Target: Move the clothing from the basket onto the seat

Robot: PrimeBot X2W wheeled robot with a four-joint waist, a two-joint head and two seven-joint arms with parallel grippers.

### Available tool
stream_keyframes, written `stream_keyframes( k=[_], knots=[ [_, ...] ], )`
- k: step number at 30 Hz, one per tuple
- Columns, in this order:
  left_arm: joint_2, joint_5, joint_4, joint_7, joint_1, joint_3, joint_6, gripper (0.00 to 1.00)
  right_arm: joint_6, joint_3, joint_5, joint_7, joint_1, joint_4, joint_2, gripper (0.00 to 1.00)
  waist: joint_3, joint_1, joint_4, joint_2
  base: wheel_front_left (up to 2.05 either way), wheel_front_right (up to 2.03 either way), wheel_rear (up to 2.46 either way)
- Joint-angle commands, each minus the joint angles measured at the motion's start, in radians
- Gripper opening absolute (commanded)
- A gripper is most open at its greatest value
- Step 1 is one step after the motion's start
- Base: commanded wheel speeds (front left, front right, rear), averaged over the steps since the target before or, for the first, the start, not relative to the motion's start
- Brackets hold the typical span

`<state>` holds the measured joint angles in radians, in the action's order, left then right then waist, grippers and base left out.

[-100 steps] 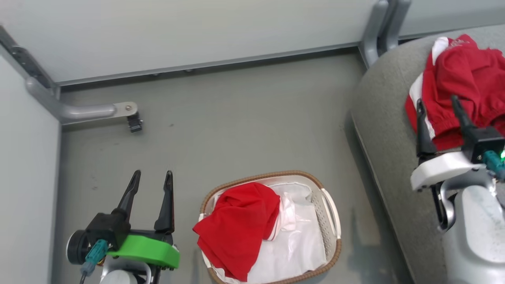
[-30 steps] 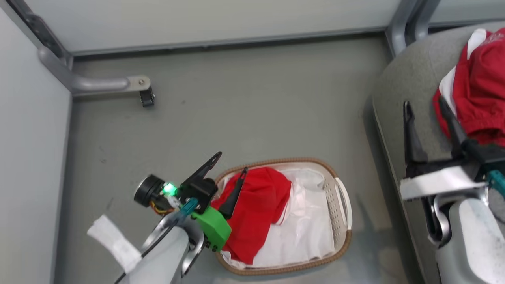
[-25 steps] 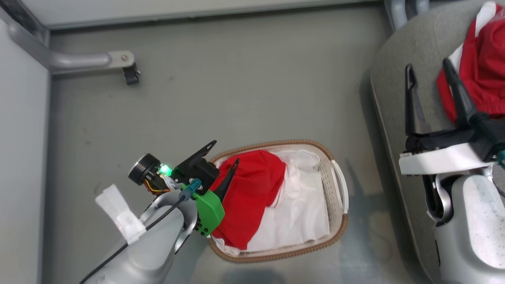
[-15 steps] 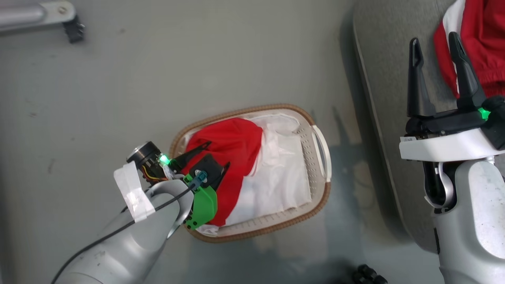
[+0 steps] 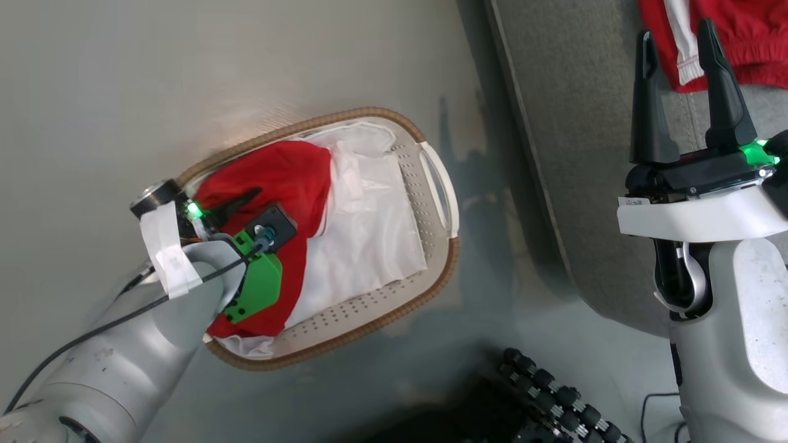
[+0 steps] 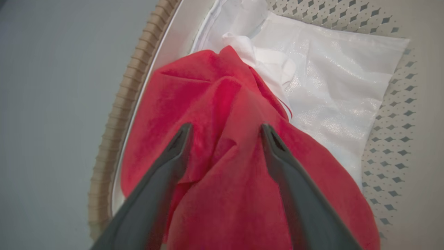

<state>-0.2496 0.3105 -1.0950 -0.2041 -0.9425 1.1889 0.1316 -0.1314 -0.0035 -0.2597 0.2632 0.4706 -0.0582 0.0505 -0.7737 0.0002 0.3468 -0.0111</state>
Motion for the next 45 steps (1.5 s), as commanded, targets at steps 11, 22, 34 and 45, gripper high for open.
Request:
stream_keyframes(
  k=[11, 22, 34, 45],
  knots=[
    [0.009, 0.068, -0.012, 0.064, 0.014, 0.062, -0.002, 0.0, 0.001, 0.024, -0.022, 0.002, 0.006, 0.009, 0.0, 1.0, -0.052, -0.0002, 0.06, 0.0111, 0.0, 0.0, 0.0],
    [0.032, 0.077, 0.047, -0.032, 0.053, 0.079, -0.002, 0.0, 0.001, 0.006, 0.041, 0.002, -0.024, 0.044, 0.001, 1.0, 0.068, -0.0002, -0.01, 0.0111, 0.0, 0.0, 0.0],
    [0.002, 0.064, 0.274, -0.061, 0.115, 0.042, -0.044, 0.0, 0.001, -0.012, 0.158, 0.002, -0.133, 0.137, 0.002, 1.0, 0.353, -0.0002, -0.139, 0.0111, 0.0, 0.0, 0.0],
    [-0.139, 0.005, 0.587, -0.062, 0.117, 0.002, -0.093, 0.0, 0.001, 0.015, 0.211, 0.002, -0.259, 0.21, 0.002, 1.0, 0.596, -0.0002, -0.192, 0.0111, 0.0, 0.0, 0.0]
  ],
)
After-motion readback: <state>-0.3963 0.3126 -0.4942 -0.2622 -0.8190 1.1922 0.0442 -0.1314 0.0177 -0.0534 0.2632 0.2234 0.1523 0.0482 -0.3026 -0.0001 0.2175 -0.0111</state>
